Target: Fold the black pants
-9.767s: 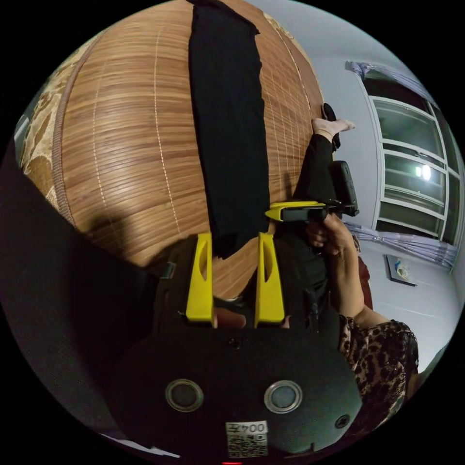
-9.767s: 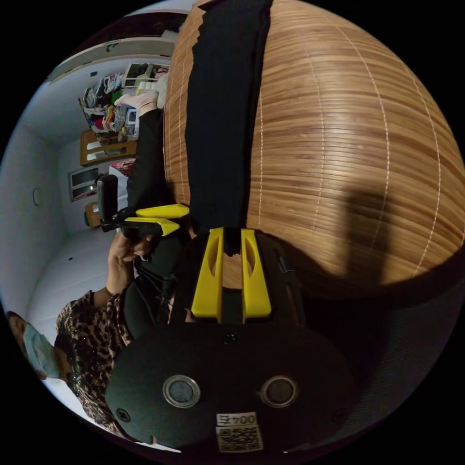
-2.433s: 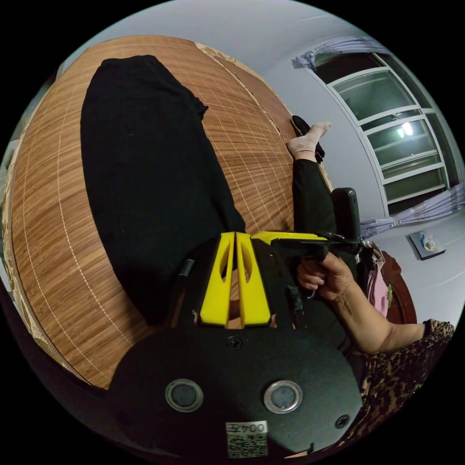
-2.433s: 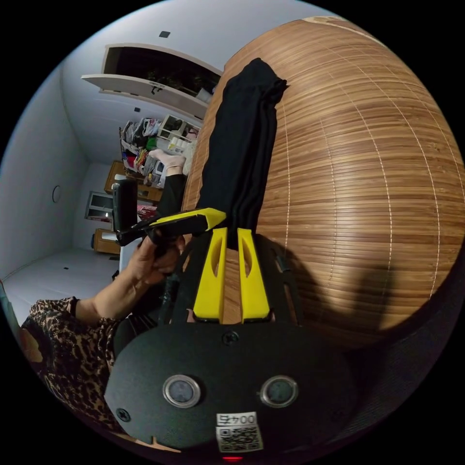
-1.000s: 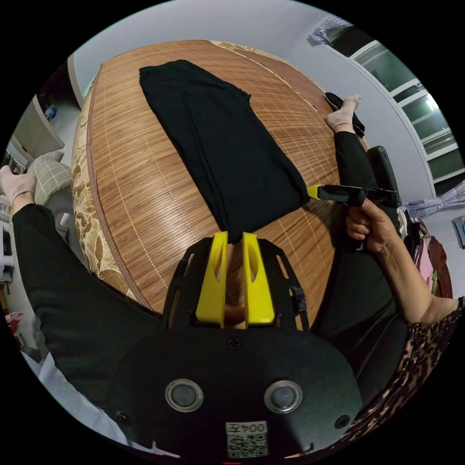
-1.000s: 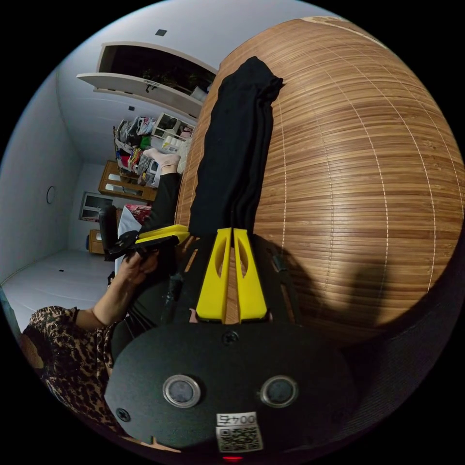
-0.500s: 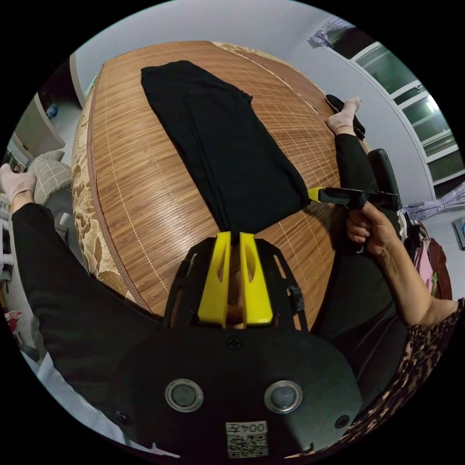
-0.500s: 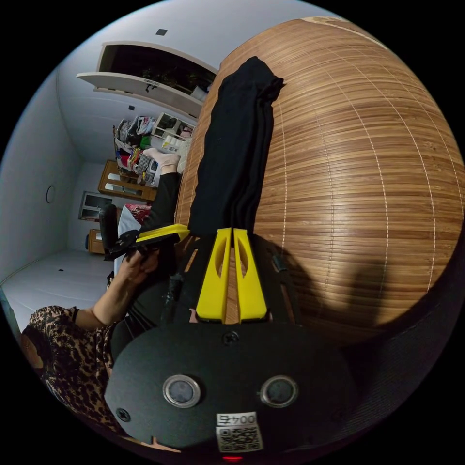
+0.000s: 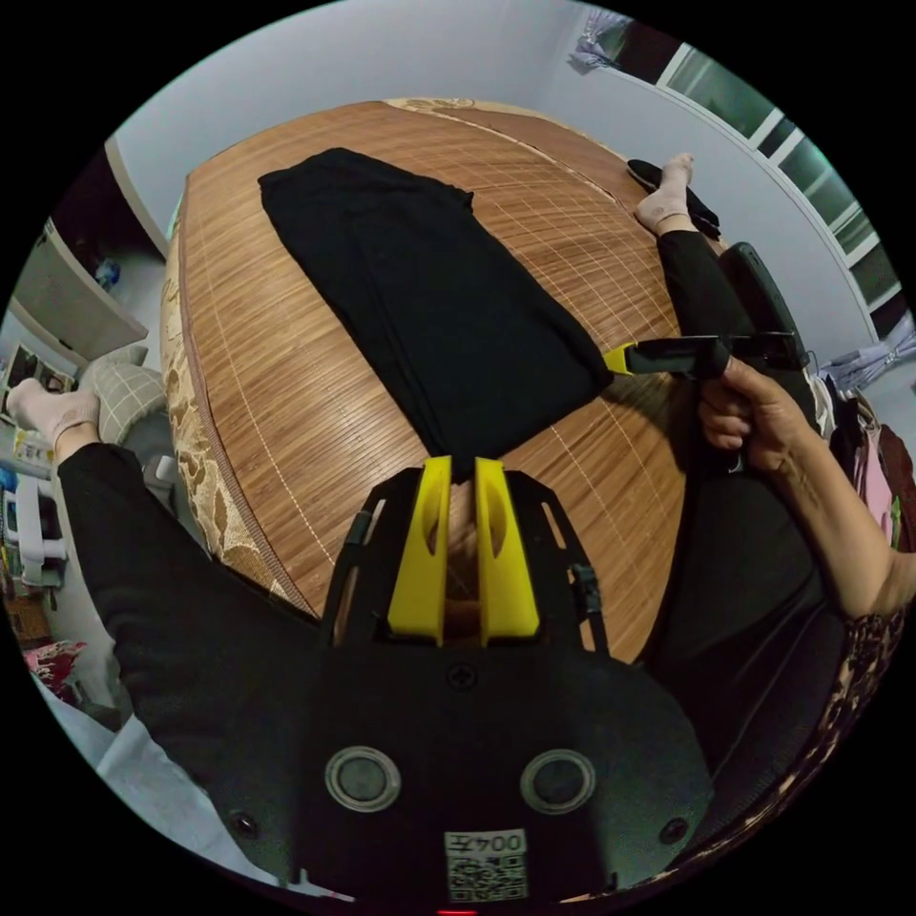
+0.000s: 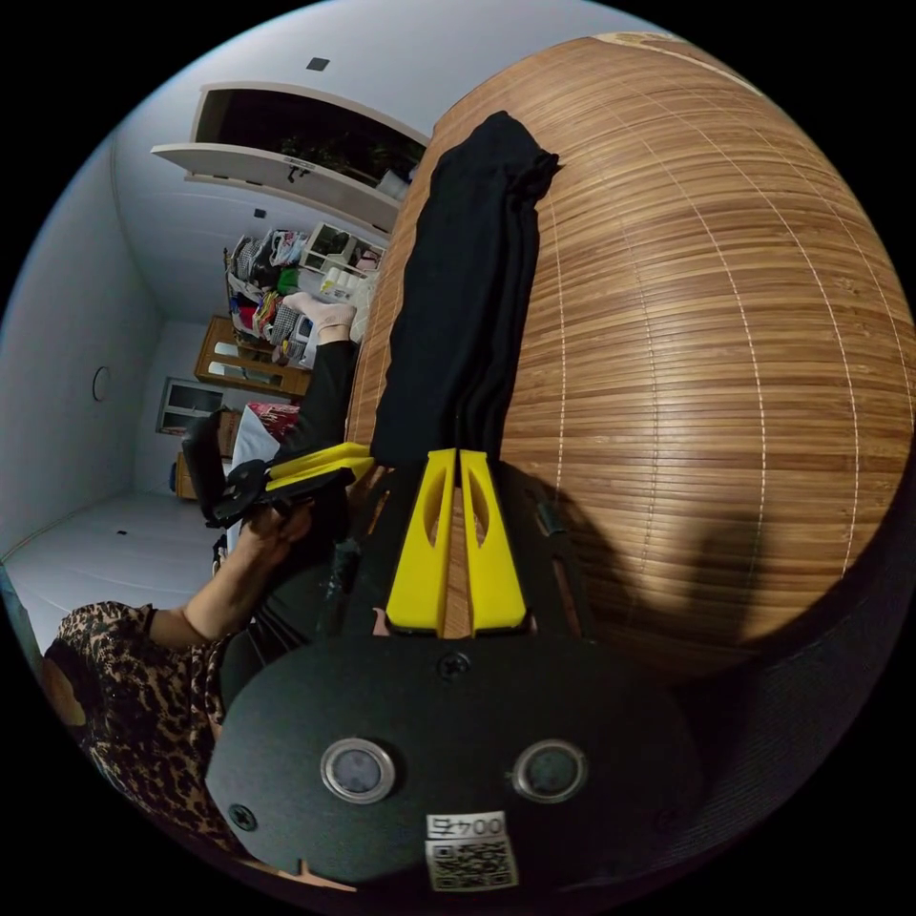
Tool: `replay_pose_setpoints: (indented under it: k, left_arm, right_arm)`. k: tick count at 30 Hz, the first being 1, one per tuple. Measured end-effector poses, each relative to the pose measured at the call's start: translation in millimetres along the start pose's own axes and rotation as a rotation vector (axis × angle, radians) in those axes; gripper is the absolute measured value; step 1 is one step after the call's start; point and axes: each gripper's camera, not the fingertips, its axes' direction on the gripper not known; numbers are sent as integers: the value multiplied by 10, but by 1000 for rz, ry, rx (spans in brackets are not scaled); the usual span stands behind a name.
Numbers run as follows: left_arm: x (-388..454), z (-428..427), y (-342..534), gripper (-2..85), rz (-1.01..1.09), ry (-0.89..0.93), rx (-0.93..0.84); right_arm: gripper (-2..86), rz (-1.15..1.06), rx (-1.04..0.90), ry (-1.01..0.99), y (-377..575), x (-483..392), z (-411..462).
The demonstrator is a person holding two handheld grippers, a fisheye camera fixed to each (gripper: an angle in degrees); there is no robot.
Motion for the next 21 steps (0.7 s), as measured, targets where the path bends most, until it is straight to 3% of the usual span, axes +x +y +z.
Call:
replay_pose_setpoints:
  k: [21]
  left_arm:
    - [-288,53,34,10,-80,97,5]
  right_arm:
    - [-3,-7,6,10,7,-154,42]
